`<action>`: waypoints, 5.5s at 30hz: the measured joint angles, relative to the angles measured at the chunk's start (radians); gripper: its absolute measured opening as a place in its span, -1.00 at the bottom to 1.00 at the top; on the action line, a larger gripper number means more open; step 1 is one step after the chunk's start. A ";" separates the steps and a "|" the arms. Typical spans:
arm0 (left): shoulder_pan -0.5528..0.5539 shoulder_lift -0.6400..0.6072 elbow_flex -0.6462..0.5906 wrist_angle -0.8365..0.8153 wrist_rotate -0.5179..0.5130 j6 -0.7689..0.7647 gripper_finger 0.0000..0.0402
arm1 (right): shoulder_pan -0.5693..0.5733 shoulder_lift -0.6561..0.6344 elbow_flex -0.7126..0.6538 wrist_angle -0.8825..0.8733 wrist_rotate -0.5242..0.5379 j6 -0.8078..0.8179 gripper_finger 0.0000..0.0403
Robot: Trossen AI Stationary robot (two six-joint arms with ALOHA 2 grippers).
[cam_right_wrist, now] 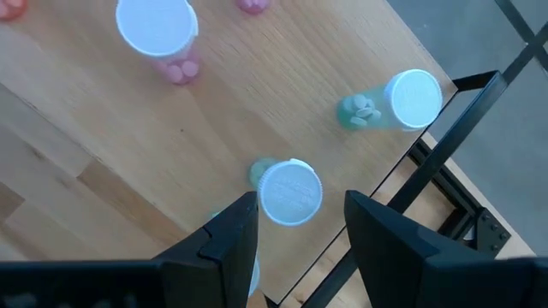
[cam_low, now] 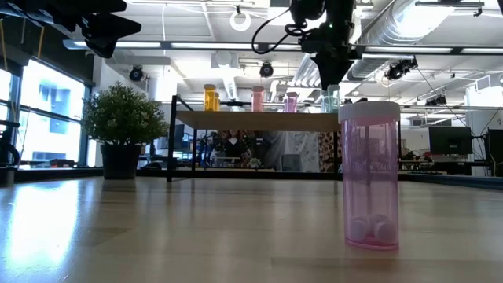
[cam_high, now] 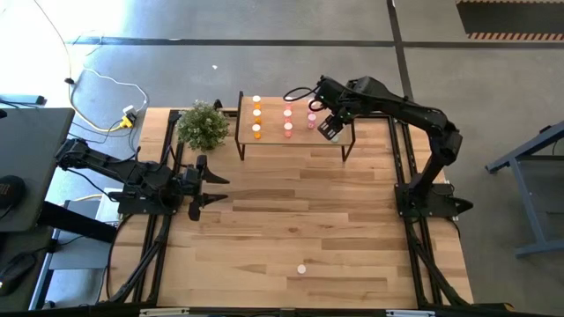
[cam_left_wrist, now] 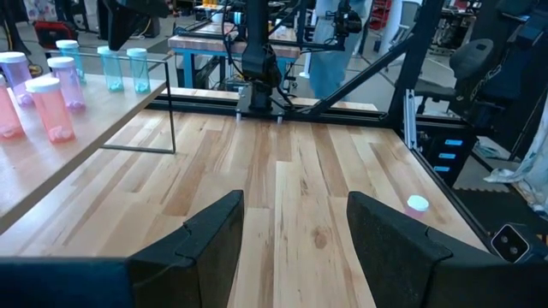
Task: Pick and place medicine bottles onto shelf by color
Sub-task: Adjust the green pill bottles on the shelf, then put the purple pill bottle aligned with the other purple pill bottles on the shelf
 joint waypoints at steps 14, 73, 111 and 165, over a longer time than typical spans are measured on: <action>0.000 0.000 0.000 0.000 0.000 0.002 -0.01 | -0.001 0.000 0.000 -0.001 -0.001 0.000 -0.17; 0.000 0.000 0.000 0.000 0.000 0.018 -0.01 | 0.006 0.046 0.000 0.023 0.142 -0.012 -0.17; 0.000 0.000 0.000 -0.009 0.000 0.018 -0.01 | 0.053 0.043 0.144 -0.043 0.152 0.004 -0.17; 0.000 0.000 0.000 -0.008 0.004 -0.109 -0.01 | 1.228 -0.370 -0.998 1.096 0.432 0.904 -0.17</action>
